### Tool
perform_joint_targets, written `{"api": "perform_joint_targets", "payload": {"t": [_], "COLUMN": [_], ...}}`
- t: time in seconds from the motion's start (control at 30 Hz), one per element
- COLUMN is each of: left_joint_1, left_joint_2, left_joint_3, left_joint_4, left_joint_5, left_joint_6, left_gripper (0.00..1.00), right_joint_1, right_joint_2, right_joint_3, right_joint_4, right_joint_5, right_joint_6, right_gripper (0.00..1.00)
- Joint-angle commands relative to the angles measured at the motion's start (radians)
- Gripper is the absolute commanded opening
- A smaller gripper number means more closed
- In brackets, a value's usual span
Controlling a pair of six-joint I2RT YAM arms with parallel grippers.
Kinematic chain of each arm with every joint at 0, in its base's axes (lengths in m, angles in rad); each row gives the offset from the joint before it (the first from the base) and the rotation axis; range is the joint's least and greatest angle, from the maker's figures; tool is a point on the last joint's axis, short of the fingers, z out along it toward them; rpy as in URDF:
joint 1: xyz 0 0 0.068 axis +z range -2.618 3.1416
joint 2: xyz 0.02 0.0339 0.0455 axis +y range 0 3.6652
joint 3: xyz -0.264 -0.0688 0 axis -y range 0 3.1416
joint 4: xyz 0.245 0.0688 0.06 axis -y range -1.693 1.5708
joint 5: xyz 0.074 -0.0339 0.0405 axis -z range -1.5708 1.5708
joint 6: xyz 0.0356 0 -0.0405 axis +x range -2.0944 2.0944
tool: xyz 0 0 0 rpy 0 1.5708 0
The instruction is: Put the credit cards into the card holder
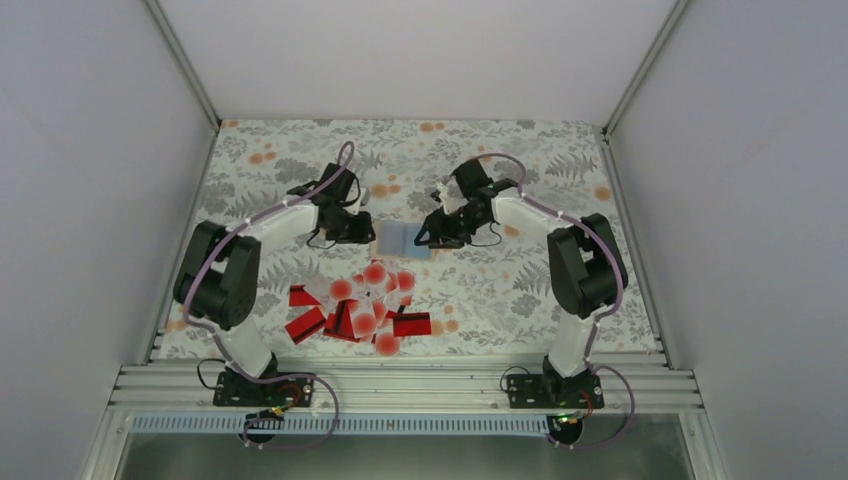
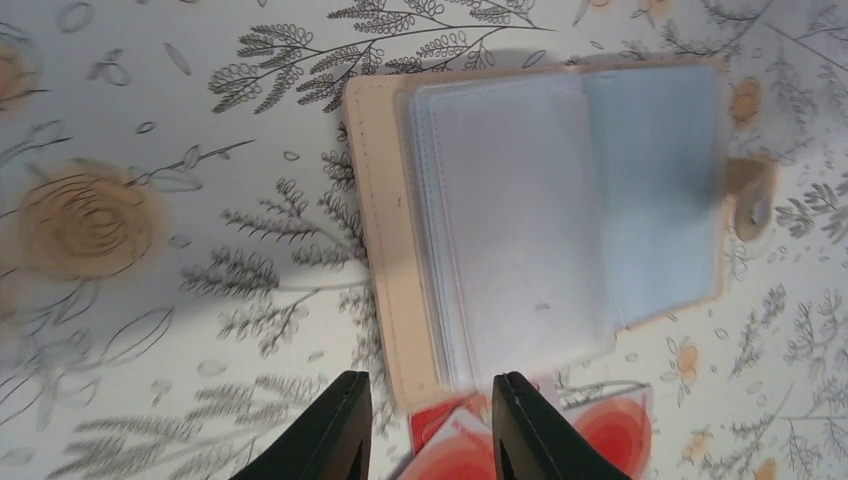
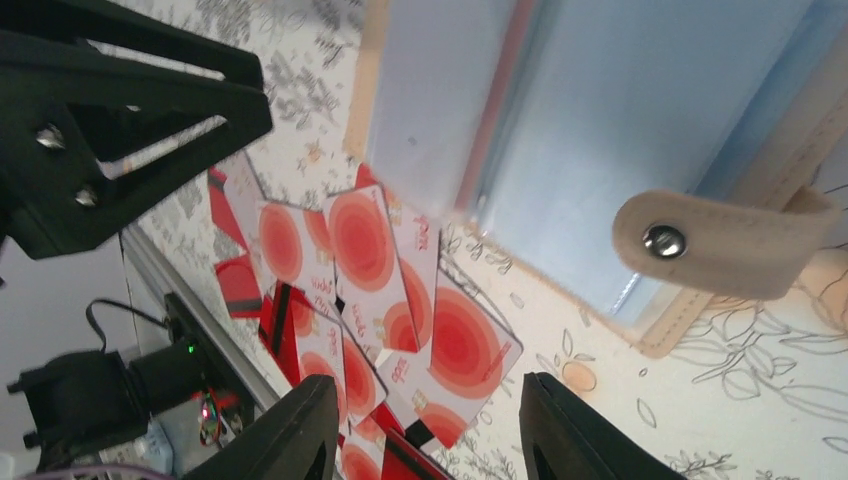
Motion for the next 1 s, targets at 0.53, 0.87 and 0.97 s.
{"api": "perform_joint_targets", "payload": {"t": [0.53,0.87,0.97], "left_joint_1": [-0.132,-0.362,-0.417], "left_joint_2": [-0.395,-0.36,-0.324], "left_joint_3": [-0.269,-0.25,-0.225], "left_joint_4": [-0.225,-0.378,-0.4], "left_joint_5": [-0.154,-0.305,-0.307], "left_joint_6": [-0.131,-0.532,-0.658], "left_gripper": [0.75,0.99,0.99], "right_joint_1": [0.158,0.156,0.155], "right_joint_2": [-0.062,-0.19,-0.28], "right_joint_3": [-0.127,-0.234,-0.292], "right_joint_4": [0.037,-0.01,-0.01], "right_joint_5": [0.161,0.346,0.334], "right_joint_6": [-0.034,0.029,0.057], "right_gripper": [0.52,0.53,0.53]}}
